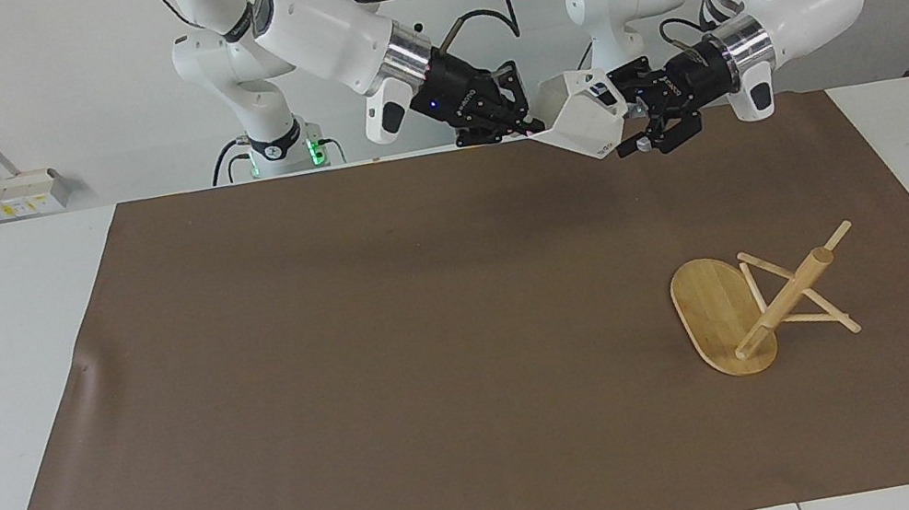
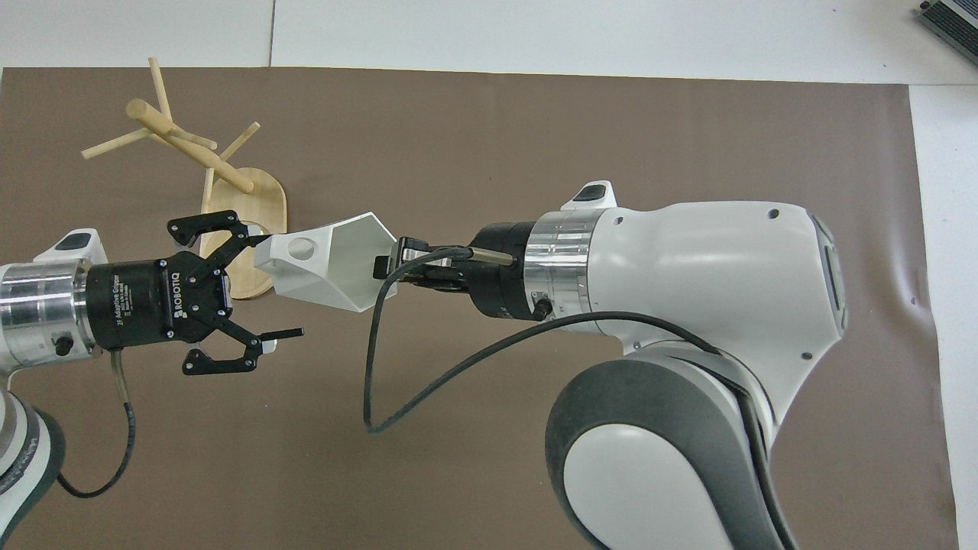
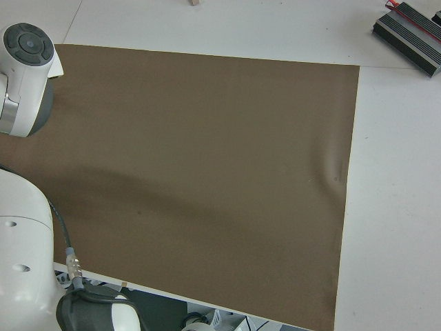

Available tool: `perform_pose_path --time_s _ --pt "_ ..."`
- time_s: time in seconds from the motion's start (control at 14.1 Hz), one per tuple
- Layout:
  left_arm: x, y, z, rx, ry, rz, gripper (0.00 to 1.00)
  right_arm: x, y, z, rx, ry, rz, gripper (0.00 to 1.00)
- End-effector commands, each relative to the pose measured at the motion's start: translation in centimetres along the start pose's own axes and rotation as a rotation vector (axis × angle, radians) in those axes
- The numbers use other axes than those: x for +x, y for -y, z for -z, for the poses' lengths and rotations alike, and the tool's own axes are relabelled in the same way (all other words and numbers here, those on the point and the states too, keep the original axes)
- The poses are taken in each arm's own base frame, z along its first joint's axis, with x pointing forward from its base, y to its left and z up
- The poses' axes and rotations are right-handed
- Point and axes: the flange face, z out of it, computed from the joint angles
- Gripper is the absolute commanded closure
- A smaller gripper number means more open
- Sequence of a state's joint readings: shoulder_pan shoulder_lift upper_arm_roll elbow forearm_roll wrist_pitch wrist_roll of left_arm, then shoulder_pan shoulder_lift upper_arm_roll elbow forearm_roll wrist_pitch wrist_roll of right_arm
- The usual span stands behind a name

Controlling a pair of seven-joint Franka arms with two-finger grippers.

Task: Hang cup on rack
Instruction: 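Carry the mug toward the left gripper while the left gripper reaches it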

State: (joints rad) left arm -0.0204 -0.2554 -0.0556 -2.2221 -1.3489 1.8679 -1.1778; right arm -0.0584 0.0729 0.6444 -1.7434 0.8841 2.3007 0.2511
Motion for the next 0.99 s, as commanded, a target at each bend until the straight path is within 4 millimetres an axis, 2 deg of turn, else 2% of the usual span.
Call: perform_pose_path --time_s 0.0,0.28,0.92 --pt "-0.72 -0.11 -1.58 -0.049 0.027 -0.003 0.0 -0.36 0.22 -0.12 0.018 -0.007 -0.028 1.0" --pt "-0.49 -0.98 -0.9 -0.109 0.019 0.023 0.0 -0.36 0.22 -0.12 0.018 -0.007 -0.028 1.0" --pt "-1.44 -1.01 -1.36 -0.102 0.037 0.011 0.0 -0.4 0.33 -0.11 0.018 -0.008 -0.026 1.0"
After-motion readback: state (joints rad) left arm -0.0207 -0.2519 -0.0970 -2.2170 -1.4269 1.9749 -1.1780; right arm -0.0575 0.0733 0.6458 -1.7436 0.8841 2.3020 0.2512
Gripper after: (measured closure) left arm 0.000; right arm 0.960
